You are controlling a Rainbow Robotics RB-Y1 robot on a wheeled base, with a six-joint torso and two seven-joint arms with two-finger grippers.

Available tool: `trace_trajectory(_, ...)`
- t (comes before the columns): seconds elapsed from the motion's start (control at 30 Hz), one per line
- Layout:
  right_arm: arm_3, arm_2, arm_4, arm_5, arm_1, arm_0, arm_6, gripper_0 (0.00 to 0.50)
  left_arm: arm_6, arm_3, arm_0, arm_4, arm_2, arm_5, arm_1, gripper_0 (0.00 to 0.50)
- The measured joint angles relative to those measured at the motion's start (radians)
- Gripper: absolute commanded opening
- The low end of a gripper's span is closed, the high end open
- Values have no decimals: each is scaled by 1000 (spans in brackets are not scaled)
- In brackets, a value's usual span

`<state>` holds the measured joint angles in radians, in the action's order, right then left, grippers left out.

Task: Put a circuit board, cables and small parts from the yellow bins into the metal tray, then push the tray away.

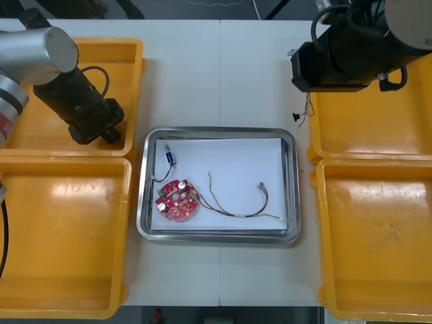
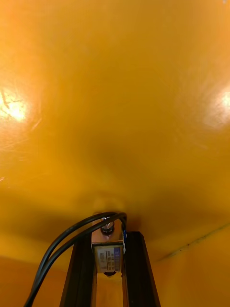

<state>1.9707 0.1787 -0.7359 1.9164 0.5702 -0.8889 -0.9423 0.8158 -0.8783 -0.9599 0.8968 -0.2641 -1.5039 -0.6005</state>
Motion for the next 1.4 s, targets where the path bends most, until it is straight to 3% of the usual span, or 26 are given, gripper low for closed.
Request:
trace_trajectory(0.37,114,176,4,0,27,52,-361,0,0,-108,17,-18,74,-87,-20,0)
trace_trajectory(0.7,113,365,157,-50,23,53,-681,0,0,-250,26,-93,132,-164,-55,0)
trace_trajectory(0.8,92,399,187,-92,12,53,-735,0,0,-297,27,-110,137,-185,-61,0)
trace_trajectory(1.03,-63,411,179,-205,-38,53,-935,0,16,-445,30,-161,142,-274,-64,0)
trace_trajectory(1.4,-184,526,183,-372,-49,54,-968,0,31,-673,33,-172,142,-401,-65,1)
